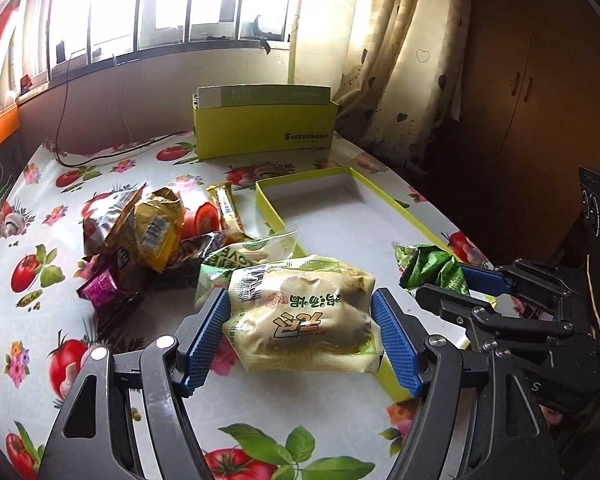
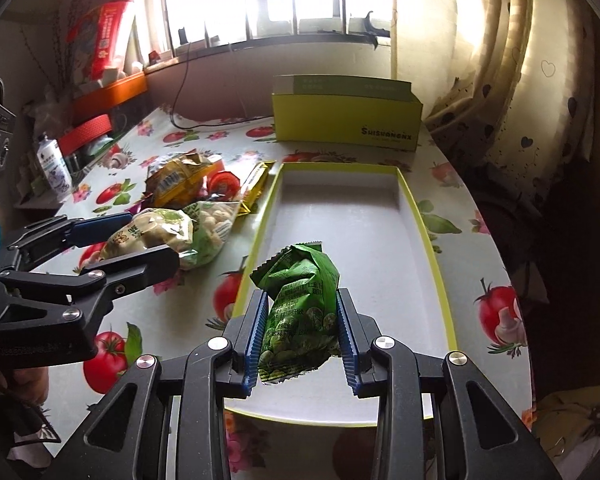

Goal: Organize snacks
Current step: 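Carry both bags over the yellow tray while the right tool releases the green bag inside, then lower the cream bread bag into the tray and open the left tool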

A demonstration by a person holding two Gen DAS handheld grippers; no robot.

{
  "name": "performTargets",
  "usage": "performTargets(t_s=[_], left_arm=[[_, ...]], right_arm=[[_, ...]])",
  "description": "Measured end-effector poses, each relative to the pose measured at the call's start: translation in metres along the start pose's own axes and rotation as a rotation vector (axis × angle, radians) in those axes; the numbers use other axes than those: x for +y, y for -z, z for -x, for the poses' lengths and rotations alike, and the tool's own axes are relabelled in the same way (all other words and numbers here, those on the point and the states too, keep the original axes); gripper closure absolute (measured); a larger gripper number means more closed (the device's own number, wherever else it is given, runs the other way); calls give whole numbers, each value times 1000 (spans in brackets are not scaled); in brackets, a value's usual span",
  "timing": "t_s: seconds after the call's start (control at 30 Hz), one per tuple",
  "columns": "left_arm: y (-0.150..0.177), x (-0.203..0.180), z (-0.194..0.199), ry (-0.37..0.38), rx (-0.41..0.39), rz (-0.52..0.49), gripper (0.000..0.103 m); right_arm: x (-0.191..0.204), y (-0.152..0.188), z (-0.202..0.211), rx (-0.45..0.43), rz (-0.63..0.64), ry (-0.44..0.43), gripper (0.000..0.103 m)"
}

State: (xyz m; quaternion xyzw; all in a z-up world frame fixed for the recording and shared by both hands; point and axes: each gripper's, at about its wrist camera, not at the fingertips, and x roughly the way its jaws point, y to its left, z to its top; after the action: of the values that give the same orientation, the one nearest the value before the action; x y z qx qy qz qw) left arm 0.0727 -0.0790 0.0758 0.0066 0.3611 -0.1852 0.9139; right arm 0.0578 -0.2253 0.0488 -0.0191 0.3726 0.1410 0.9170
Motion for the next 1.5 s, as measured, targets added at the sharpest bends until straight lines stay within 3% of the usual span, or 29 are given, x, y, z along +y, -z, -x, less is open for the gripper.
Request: performTargets(t_s=[0.57, 0.97, 1.5], left_arm=[[-10, -51, -43, 128, 53, -71, 30], [2, -66, -54, 171, 102, -98, 30], [9, -67, -52, 206, 123, -88, 29]], right_arm=[[-54, 18, -12, 70, -99, 80, 72], [-67, 23, -5, 54, -156, 58, 65], [-67, 22, 6, 34, -162, 62, 64]])
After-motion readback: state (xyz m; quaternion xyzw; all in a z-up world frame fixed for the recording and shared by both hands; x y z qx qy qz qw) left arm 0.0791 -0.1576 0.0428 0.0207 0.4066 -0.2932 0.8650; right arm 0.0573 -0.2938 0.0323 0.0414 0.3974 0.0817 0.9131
